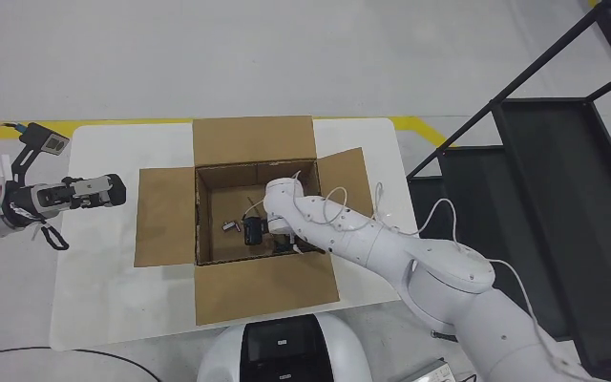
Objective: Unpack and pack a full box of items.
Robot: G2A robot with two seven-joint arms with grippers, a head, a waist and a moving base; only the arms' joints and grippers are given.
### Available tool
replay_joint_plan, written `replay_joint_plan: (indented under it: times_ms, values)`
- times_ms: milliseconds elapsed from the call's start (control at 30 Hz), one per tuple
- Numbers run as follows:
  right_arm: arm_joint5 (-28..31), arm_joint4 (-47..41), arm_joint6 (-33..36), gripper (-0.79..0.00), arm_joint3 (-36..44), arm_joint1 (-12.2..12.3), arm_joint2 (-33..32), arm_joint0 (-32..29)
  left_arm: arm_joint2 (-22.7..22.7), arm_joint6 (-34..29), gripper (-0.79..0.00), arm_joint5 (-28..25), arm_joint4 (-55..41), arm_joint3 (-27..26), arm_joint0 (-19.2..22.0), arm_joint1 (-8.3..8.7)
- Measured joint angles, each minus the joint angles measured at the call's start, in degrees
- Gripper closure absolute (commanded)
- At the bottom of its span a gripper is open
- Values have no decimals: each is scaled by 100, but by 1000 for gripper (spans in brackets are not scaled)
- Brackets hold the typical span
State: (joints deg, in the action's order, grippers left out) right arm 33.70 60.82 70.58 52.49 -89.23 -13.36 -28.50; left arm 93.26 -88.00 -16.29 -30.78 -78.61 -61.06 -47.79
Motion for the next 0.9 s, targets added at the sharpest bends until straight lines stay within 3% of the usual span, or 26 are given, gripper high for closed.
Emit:
replay_joint_plan:
  times_ms: [167, 200, 267, 333, 400, 667, 900]
  values:
    - [124, 35, -133, -785, -256, -127, 43, 11, 0, 0, -785, 0, 0, 0, 0, 0]
    - [152, 48, -176, -702, -315, -157, 51, 8, 0, 0, -785, 0, 0, 0, 0, 0]
    - [187, 72, -239, -305, -410, -202, 65, -2, 0, 0, -785, 0, 0, 0, 0, 0]
    - [231, 100, -308, -99, -521, -253, 83, -18, 0, 0, -785, 0, 0, 0, 0, 0]
    - [258, 124, -369, 0, -637, -299, 90, -26, 0, 0, -785, 0, 0, 0, 0, 0]
    - [312, 158, -574, 0, -936, -396, 21, -10, 0, 0, -785, 0, 0, 0, 0, 0]
    - [366, 132, -690, 0, -899, -321, -155, -20, 0, 0, -785, 0, 0, 0, 0, 0]
